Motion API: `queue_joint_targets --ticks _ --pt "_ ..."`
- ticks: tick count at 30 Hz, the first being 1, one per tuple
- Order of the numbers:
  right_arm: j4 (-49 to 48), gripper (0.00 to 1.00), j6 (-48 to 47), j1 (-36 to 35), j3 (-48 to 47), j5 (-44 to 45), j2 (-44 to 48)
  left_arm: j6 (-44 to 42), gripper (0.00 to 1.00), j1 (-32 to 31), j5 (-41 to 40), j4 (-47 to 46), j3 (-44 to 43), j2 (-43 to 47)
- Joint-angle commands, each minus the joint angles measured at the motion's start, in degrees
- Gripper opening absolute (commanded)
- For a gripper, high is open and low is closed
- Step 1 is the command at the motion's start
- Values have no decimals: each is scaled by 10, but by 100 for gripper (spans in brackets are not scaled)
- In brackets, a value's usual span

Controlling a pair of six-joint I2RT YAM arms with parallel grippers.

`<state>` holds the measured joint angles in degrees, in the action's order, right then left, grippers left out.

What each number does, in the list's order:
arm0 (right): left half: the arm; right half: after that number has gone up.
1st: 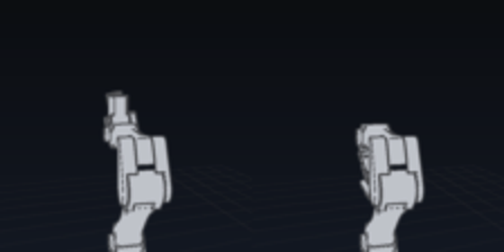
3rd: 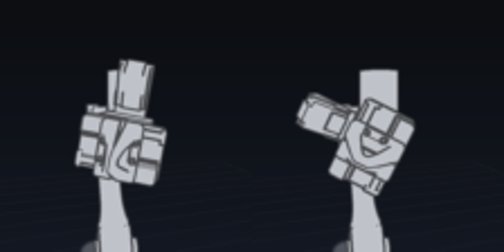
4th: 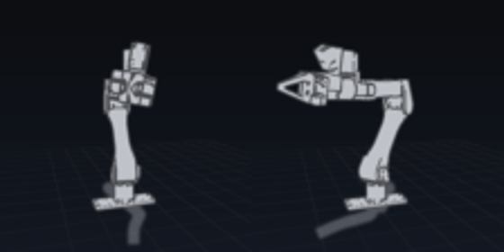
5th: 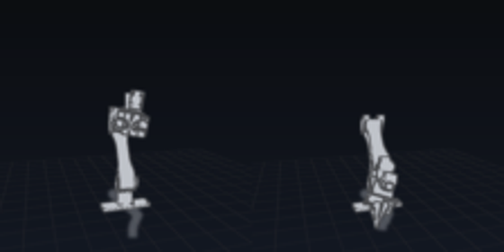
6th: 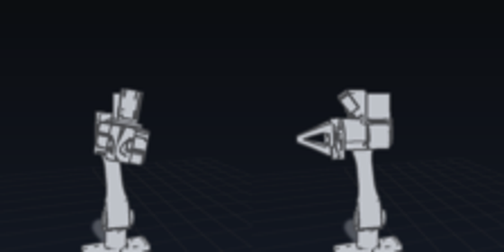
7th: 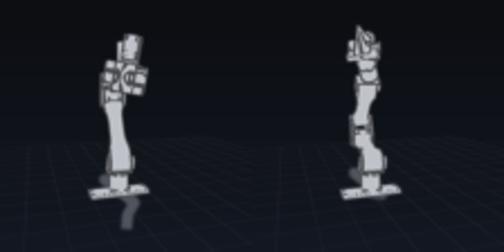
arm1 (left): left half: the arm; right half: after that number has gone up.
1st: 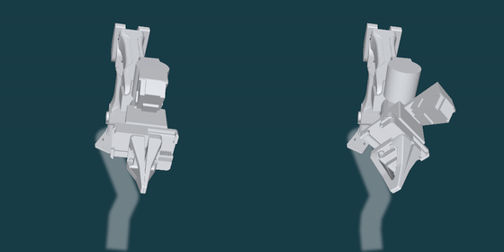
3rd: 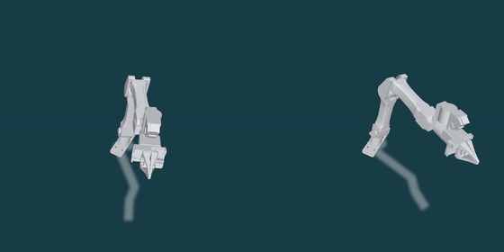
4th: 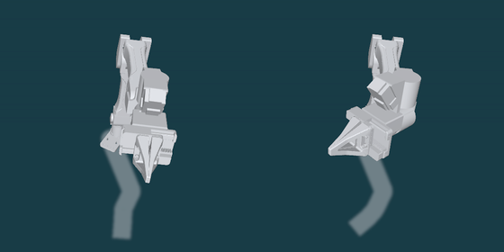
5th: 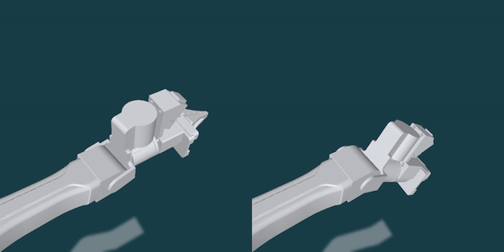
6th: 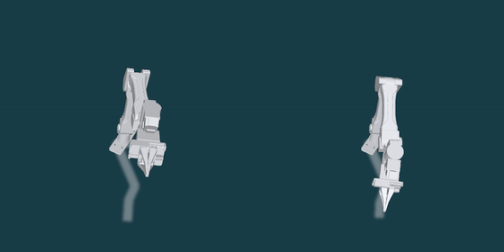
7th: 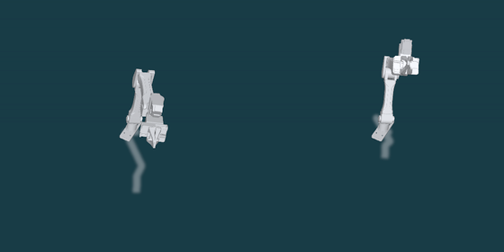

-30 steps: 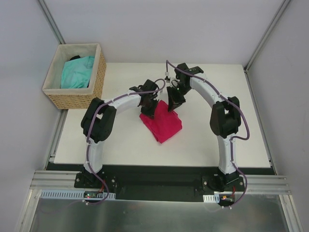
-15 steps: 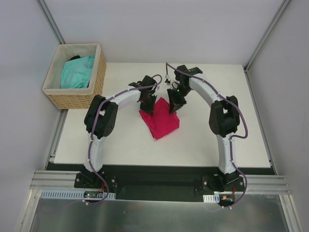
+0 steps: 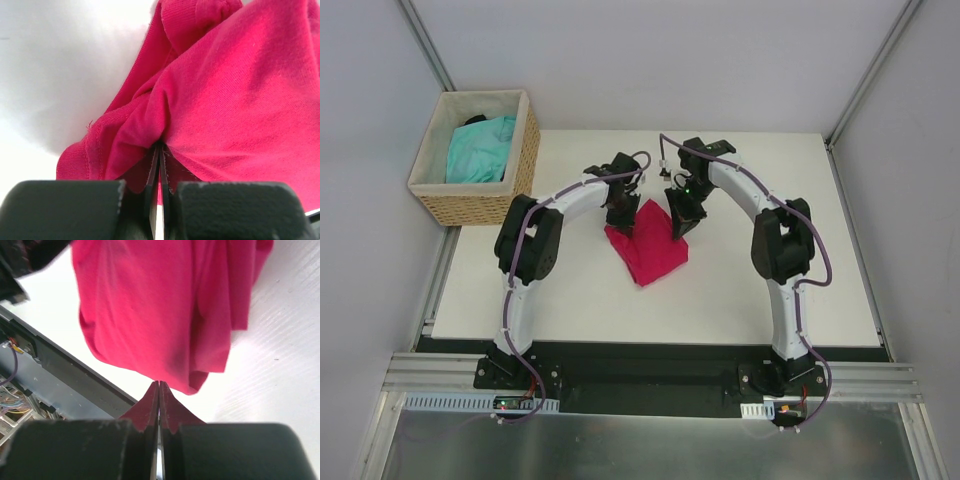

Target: Fold and stack the t-shirts

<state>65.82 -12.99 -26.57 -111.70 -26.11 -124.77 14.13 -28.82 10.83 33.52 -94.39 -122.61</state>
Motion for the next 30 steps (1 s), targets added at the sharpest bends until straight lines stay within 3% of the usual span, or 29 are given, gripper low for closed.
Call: queue_joint_targets --ticks 1,9,16,20,23,28,30 --pt "19 1 -20 -1 2 11 -30 6 0 29 -29 30 -17 33" --pt "-49 1 -28 -2 92 -12 -32 7 0 38 -20 45 -26 30" --pt "-74 1 -12 -9 100 4 -35 24 0 38 -2 52 -53 15" --pt "-66 1 2 -9 98 27 16 21 0 38 -2 56 -60 11" --pt "-45 1 18 -9 83 41 58 23 0 38 0 57 -69 12" --pt "112 1 11 -16 -37 103 95 24 0 38 1 59 -80 11" --pt "127 1 16 -13 -32 112 130 25 0 38 1 59 -80 11"
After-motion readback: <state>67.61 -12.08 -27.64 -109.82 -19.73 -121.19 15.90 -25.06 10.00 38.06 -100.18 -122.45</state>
